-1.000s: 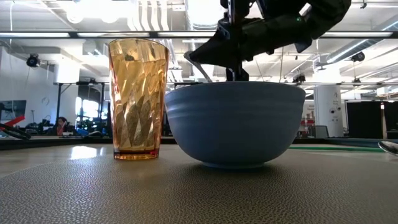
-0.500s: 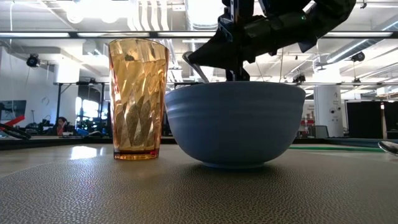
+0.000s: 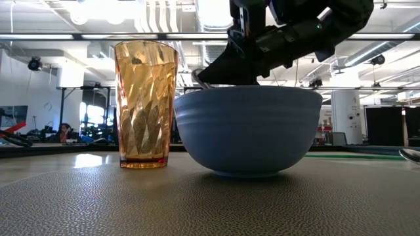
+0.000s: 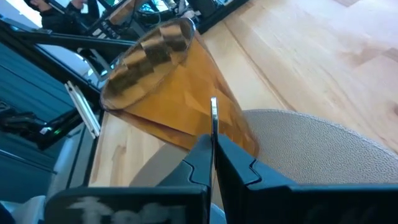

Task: Pick & Place Utensil
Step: Put the fork into the bowl on the place mat

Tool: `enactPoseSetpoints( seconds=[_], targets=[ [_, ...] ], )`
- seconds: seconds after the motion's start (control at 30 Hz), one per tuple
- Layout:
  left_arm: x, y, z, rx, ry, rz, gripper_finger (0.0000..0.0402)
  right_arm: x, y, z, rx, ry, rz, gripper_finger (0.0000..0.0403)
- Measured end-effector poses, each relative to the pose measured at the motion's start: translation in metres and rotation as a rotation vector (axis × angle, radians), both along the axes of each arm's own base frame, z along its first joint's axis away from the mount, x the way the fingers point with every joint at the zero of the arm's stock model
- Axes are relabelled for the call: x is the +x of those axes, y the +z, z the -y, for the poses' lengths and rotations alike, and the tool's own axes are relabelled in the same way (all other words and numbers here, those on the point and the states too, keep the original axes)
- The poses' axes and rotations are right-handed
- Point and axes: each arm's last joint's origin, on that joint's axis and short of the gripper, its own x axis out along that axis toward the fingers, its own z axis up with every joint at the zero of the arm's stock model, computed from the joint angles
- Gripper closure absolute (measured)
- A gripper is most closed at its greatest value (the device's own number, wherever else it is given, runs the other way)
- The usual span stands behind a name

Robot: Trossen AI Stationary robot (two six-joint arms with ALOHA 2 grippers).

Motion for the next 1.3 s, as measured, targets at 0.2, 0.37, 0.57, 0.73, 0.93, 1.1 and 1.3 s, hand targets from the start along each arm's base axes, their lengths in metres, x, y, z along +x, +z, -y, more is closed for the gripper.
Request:
enactPoseSetpoints(
  seconds=[0.2, 0.37, 0.57, 0.73, 0.93, 1.1, 1.3],
  targets=[
    [-0.0001, -0.0001, 0.0, 0.0, 0.0, -0.002, 0.0235, -0.0005, -0.0009, 0.0, -0.019, 0.008, -0.003, 0.0394],
    [-0.0001, -0.0002, 0.0, 0.0, 0.0, -0.002, 0.0235, -0.0019, -0.004, 0.0003, -0.053, 0.022, -0.031, 0.0394],
    [-0.0001, -0.0001, 0.0, 0.0, 0.0, -0.001, 0.0235, -0.002, -0.0041, 0.0002, -0.099, 0.044, -0.027, 0.0394],
    [-0.0001, -0.0004, -0.0001, -0.001, 0.0, 0.001, 0.0235, -0.0026, -0.0051, 0.0006, -0.13, 0.056, -0.034, 0.0394],
    [-0.0001, -0.0005, 0.0, 0.0, 0.0, 0.0, 0.0235, -0.0035, -0.0069, 0.0016, -0.141, 0.035, -0.056, 0.0394],
    [-0.0001, -0.0005, 0.0, 0.0, 0.0, -0.001, 0.0235, -0.0043, -0.0084, 0.0018, -0.144, 0.034, -0.074, 0.0394],
    [-0.0001, -0.0006, -0.0001, 0.0, 0.0, -0.001, 0.0235, -0.0051, -0.0098, 0.0017, -0.129, 0.027, -0.094, 0.0394]
  ],
)
